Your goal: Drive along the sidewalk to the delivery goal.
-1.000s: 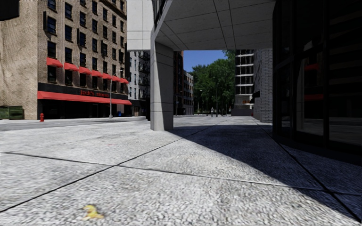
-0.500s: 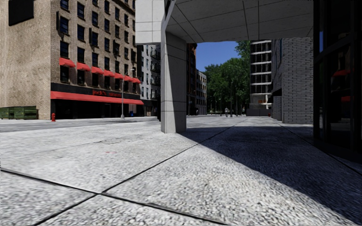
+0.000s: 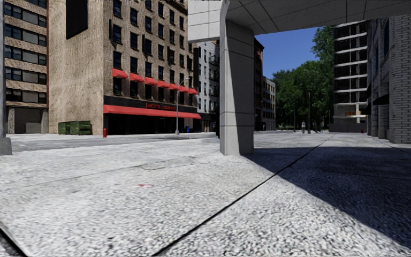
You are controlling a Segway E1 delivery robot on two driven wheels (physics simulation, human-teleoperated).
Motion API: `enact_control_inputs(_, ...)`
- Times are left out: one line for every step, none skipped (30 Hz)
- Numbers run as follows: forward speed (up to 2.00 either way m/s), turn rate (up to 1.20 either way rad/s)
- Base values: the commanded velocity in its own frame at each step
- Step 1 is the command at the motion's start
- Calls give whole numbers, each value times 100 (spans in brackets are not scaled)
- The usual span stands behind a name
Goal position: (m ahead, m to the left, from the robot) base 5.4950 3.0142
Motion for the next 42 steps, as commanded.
enact_control_inputs(200,36)
enact_control_inputs(200,36)
enact_control_inputs(200,21)
enact_control_inputs(200,9)
enact_control_inputs(200,2)
enact_control_inputs(200,0)
enact_control_inputs(200,0)
enact_control_inputs(200,0)
enact_control_inputs(200,0)
enact_control_inputs(200,0)
enact_control_inputs(200,0)
enact_control_inputs(200,0)
enact_control_inputs(200,0)
enact_control_inputs(200,0)
enact_control_inputs(200,0)
enact_control_inputs(200,0)
enact_control_inputs(200,0)
enact_control_inputs(200,0)
enact_control_inputs(200,0)
enact_control_inputs(200,0)
enact_control_inputs(200,0)
enact_control_inputs(200,0)
enact_control_inputs(200,0)
enact_control_inputs(200,0)
enact_control_inputs(200,0)
enact_control_inputs(200,0)
enact_control_inputs(200,0)
enact_control_inputs(200,0)
enact_control_inputs(200,0)
enact_control_inputs(200,0)
enact_control_inputs(200,0)
enact_control_inputs(200,0)
enact_control_inputs(200,0)
enact_control_inputs(200,0)
enact_control_inputs(200,0)
enact_control_inputs(200,0)
enact_control_inputs(200,0)
enact_control_inputs(200,0)
enact_control_inputs(200,0)
enact_control_inputs(200,0)
enact_control_inputs(200,0)
enact_control_inputs(200,0)
